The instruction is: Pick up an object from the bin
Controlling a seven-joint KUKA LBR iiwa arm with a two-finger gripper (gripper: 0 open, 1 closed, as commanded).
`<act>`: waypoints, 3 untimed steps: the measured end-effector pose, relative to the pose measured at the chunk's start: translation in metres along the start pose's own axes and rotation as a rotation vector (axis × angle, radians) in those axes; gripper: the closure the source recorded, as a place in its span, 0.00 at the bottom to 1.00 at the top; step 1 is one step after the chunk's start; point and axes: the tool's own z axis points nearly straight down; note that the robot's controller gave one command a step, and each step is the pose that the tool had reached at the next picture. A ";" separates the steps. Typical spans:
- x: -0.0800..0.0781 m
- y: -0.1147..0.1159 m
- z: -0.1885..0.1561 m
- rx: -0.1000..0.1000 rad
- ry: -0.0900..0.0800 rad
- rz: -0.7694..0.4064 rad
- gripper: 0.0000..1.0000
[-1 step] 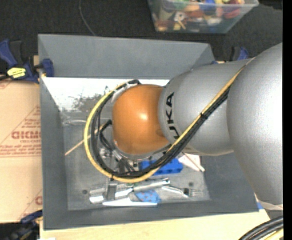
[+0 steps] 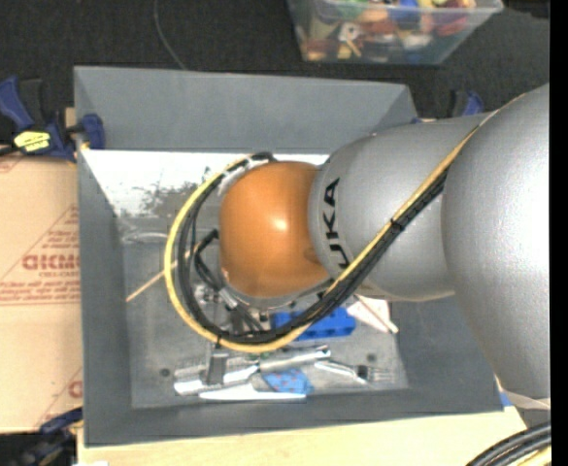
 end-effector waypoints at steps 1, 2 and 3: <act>0.010 -0.055 0.089 -0.001 -0.013 -0.126 0.00; 0.015 -0.047 0.014 -0.002 -0.005 -0.196 0.00; 0.010 -0.053 0.080 -0.002 -0.013 -0.136 0.00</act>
Offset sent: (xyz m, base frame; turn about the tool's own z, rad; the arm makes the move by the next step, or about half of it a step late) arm -0.0164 -0.0468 -0.0139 -0.1990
